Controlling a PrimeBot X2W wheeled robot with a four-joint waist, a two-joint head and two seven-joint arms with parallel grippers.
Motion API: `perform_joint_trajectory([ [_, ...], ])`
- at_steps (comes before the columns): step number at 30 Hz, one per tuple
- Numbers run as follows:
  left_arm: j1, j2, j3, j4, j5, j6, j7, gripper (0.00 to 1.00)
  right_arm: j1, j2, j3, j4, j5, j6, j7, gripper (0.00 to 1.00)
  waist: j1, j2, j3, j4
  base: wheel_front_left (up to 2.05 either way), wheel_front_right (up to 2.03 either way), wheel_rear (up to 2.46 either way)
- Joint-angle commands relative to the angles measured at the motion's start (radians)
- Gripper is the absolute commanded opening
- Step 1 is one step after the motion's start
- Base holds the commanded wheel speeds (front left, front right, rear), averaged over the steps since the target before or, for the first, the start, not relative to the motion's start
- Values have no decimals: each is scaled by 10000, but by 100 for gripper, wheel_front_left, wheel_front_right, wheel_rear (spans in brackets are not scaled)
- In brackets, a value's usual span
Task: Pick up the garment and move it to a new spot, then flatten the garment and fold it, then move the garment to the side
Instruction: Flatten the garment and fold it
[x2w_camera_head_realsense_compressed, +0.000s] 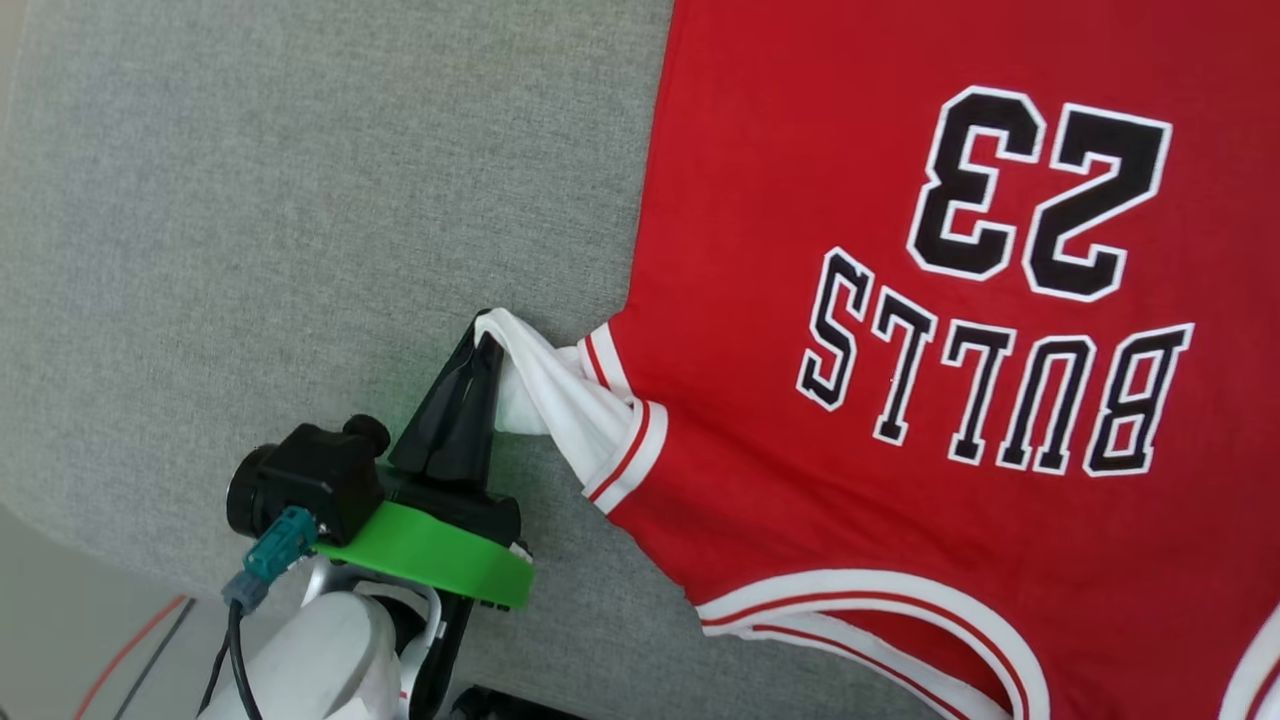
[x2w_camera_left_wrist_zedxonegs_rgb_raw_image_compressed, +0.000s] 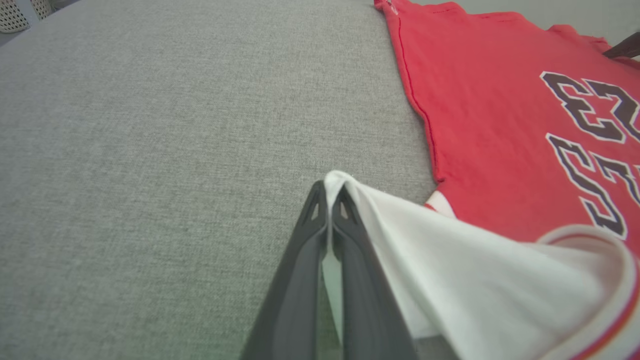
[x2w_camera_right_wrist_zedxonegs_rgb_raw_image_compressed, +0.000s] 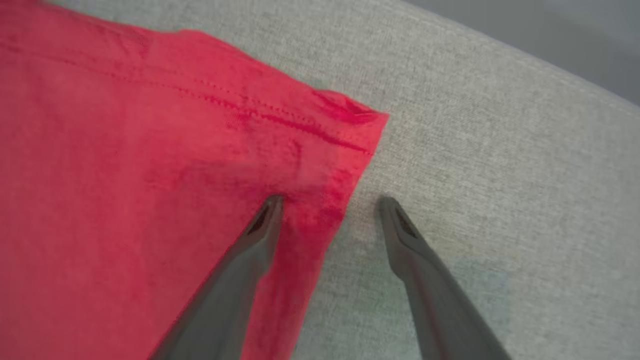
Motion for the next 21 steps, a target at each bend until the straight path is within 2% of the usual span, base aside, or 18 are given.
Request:
perform_joint_trajectory([
  [1,-183,-78,71,-24,137,-55,-58,0,193,1,102,207,-15,-6,101,100,-1,0,436,362,0,0,0],
  [5,-142,-185,196,-20,281,-115,-58,0,534,-198,176,357,173,-6,342,100,-1,0,402,343,0,0,0],
  [6,-117,-201,225,6,299,-138,-58,0,585,-243,184,349,221,-6,383,42,-1,0,354,326,0,0,0],
  [7,-100,-209,261,25,331,-140,-58,0,601,-284,205,310,239,-6,372,0,-1,0,313,310,0,0,0],
  [11,32,-247,370,143,376,-188,-58,0,548,-343,208,160,271,-6,94,0,-1,0,-2,188,0,0,0],
  [17,338,-277,573,356,422,-214,-58,0,394,-122,79,152,565,-6,-1003,0,-1,0,-942,-94,0,0,0],
  [21,691,-190,623,504,383,-190,-54,0,773,-410,486,-95,968,-6,-1734,0,-1,0,-1778,-341,0,0,0],
])
